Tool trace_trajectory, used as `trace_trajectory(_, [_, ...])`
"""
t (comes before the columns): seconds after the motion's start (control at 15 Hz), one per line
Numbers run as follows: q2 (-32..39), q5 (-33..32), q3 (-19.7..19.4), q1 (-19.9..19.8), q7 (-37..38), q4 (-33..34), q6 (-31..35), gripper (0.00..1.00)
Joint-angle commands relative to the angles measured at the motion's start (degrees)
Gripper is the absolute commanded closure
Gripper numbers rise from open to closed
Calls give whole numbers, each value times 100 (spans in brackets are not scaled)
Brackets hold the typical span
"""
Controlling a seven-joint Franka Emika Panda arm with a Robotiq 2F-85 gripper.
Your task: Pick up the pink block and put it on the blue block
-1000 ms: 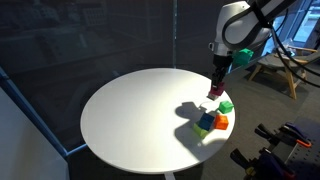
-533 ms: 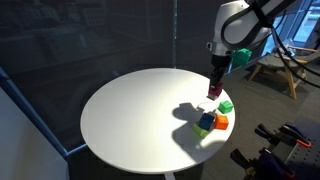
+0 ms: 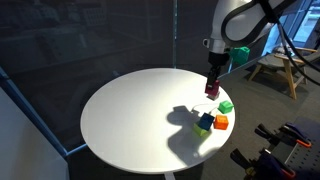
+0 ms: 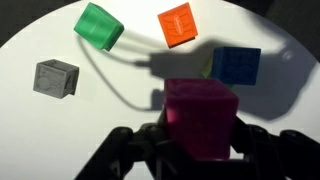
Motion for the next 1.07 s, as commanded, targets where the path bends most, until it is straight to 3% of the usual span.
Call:
trace_trajectory(0.0, [-364,67,85,88,-40,-288,54,72])
trace_trajectory(1.0, [-538,221,258,372,-249,-764,256,72])
